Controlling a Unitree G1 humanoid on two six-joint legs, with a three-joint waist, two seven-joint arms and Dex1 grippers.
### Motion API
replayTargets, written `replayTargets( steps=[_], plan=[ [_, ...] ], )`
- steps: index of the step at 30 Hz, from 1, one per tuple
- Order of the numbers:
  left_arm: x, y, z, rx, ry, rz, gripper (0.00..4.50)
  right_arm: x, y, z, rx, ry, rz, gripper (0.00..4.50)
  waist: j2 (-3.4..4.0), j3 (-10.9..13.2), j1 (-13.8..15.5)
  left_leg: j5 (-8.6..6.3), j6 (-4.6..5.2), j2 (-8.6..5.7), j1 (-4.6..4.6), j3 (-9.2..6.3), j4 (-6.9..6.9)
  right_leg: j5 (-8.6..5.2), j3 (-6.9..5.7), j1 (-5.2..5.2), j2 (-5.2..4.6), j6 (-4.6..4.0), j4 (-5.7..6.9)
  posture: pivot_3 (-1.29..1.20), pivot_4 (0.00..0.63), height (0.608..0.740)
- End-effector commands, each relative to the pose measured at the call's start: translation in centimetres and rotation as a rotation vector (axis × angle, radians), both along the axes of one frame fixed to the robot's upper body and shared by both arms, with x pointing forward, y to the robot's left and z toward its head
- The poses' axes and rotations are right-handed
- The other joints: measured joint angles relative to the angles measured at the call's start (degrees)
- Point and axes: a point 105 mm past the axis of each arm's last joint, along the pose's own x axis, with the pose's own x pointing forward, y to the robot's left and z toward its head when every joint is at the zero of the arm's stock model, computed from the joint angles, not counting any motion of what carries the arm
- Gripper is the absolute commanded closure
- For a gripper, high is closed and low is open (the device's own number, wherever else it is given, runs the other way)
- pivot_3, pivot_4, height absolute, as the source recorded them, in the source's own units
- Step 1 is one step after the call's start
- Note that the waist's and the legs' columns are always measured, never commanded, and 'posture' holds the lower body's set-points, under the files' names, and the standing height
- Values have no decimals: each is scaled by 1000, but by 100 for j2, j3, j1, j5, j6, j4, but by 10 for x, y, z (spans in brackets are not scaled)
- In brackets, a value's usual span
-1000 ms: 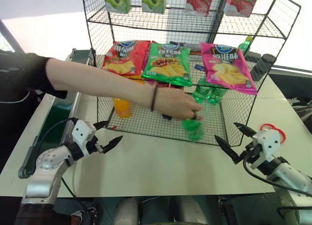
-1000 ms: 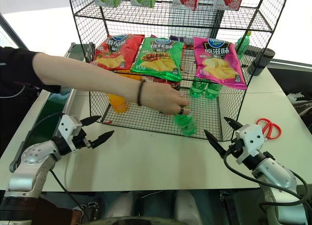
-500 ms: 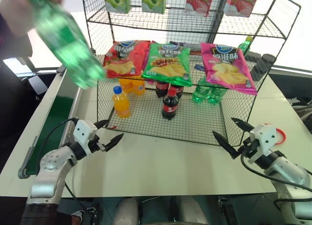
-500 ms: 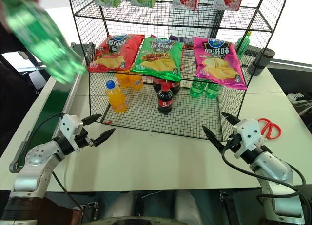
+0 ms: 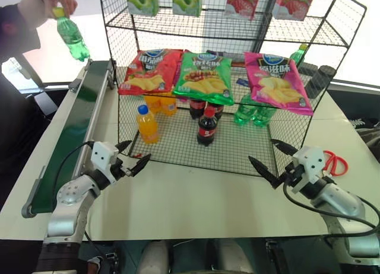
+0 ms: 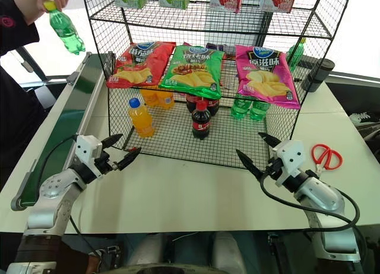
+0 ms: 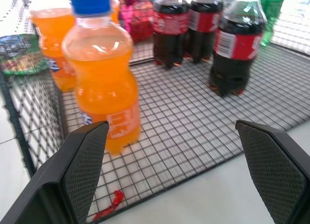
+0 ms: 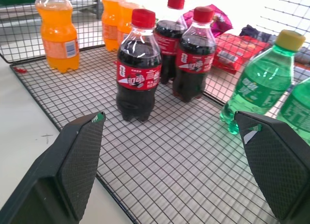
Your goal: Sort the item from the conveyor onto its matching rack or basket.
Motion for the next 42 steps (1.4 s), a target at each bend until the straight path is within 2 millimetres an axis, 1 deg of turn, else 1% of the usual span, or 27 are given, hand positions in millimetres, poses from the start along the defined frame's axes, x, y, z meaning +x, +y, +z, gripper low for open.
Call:
replayTargets(
  steps=[1, 5, 8, 9, 12, 14, 16, 19, 23, 25, 27, 29, 32, 37, 42],
  plan=[
    [2, 18, 25, -42, -67, 81, 0, 3, 7, 10, 14, -34, 26, 60, 0, 0, -10, 0, 0, 1, 0, 0, 0, 0, 0, -1, -1, 0, 1, 0, 150, 740],
    [1, 50, 43, -135, -104, 238, 0, 7, 15, 8, 19, -17, 69, 60, -2, 1, -2, 0, 0, 1, 1, -1, 1, 0, 0, 0, -4, 0, 2, 0, 150, 740],
    [-4, 71, 44, -154, -111, 352, 0, 12, 20, 8, 23, -17, 98, 60, -3, 0, -2, 0, 0, 1, 1, 0, 1, 0, 0, 1, -4, 0, 1, 0, 150, 740],
    [-5, 78, 43, -155, -107, 392, 0, 13, 22, 9, 24, -20, 105, 60, -2, 1, -4, 0, 0, 0, 1, 0, 1, 0, 0, 0, -4, 0, 1, 0, 150, 740],
    [-8, 109, 29, -156, -35, 585, 0, 18, 28, 10, 34, -27, 125, 60, -3, 1, -2, 0, 0, 1, 1, 0, 1, 0, 0, 0, -4, 0, 2, 0, 150, 740],
    [-6, 124, 26, -142, -23, 677, 0, 17, 33, 9, 42, -27, 137, 60, -5, -1, 8, 0, 0, 0, 2, -1, 1, 1, -1, 0, -2, 1, 2, 0, 150, 740],
    [-1, 131, 25, -145, -16, 721, 0, 16, 39, 8, 53, -25, 151, 60, -11, -3, 13, 0, 0, 0, 0, -2, 1, 1, -2, 0, 0, 1, 2, 0, 150, 740],
    [6, 133, 22, -168, -15, 719, 0, 13, 48, 5, 69, -22, 170, 60, -18, -4, 11, 0, -1, -3, -1, -2, 3, 1, -3, 1, -1, 2, 2, 0, 150, 740],
    [15, 141, 19, -228, -29, 816, 0, 8, 71, 0, 90, 0, 239, 60, -20, -6, 2, 0, -1, -2, 0, -1, 2, 1, -3, 0, -2, 2, 2, 0, 150, 740],
    [21, 137, 20, -231, -45, 818, 0, 5, 81, -1, 107, 21, 273, 60, -24, -7, -3, 0, -1, -2, -1, -1, 2, 2, -3, -2, -3, 3, 4, 0, 150, 740],
    [26, 131, 20, -188, -59, 803, 0, 1, 92, -1, 126, 30, 305, 60, -26, -7, -6, 0, -1, -1, -1, 0, 2, 2, -3, -3, -5, 3, 4, 0, 150, 740],
    [29, 128, 19, -155, -69, 801, 0, -3, 101, -1, 136, 33, 332, 60, -28, -8, -6, 0, -1, 0, 0, -1, 1, 2, -3, -4, -5, 3, 4, 0, 150, 740],
    [31, 127, 19, -151, -79, 809, 0, -9, 112, -3, 147, 40, 368, 60, -31, -10, -3, 0, -2, 0, -1, 0, 1, 2, -2, -3, -8, 3, 4, 0, 150, 740],
    [32, 128, 17, -154, -76, 820, 0, -15, 122, -7, 190, 67, 398, 60, -32, -10, -2, 0, -2, 0, -1, -1, 1, 2, -2, -3, -17, 3, 3, 0, 150, 740],
    [29, 133, 17, -147, -70, 835, 0, -14, 116, -14, 189, 74, 388, 60, -32, -10, -2, 0, -2, 0, -1, -1, 1, 2, -2, -4, -19, 2, 4, 0, 150, 740]
  ],
)
